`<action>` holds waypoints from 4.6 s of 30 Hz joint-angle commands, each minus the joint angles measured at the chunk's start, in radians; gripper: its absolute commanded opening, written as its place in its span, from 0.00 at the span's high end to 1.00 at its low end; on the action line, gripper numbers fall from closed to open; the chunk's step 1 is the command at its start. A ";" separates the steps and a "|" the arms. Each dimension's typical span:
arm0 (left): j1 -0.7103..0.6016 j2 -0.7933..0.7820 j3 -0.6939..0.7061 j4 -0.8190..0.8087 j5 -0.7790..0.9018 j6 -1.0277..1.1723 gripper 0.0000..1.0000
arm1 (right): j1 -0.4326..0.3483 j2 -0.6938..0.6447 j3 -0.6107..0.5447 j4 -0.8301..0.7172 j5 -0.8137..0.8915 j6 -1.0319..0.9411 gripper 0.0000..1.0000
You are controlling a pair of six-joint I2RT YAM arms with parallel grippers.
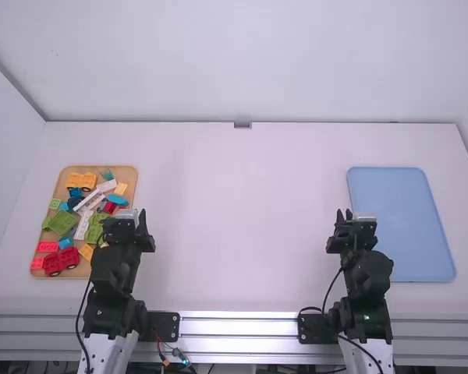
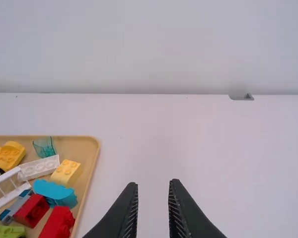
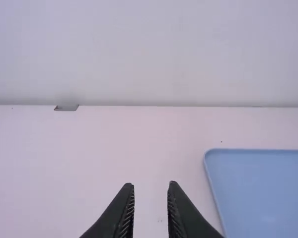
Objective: Assemble lego blocks to make yellow taxi
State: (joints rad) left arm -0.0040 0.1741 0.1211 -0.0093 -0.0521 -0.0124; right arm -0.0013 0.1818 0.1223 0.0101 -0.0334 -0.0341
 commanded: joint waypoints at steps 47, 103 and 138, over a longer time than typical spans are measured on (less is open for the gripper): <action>0.296 1.566 1.522 -0.705 -0.186 -0.484 0.03 | 0.053 0.791 0.637 0.084 -0.176 -0.124 0.03; 0.554 2.067 1.495 -0.492 -0.058 -0.933 0.15 | 0.113 0.890 0.651 0.078 -0.176 -0.120 0.01; 0.494 2.060 1.922 -1.040 -0.158 -0.803 0.54 | 0.113 0.891 0.651 0.079 -0.180 -0.120 0.01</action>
State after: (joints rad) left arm 0.5201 2.2322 2.0136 -1.0180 -0.1486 -0.8356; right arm 0.1093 1.0725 0.7322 0.0868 -0.2066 -0.1589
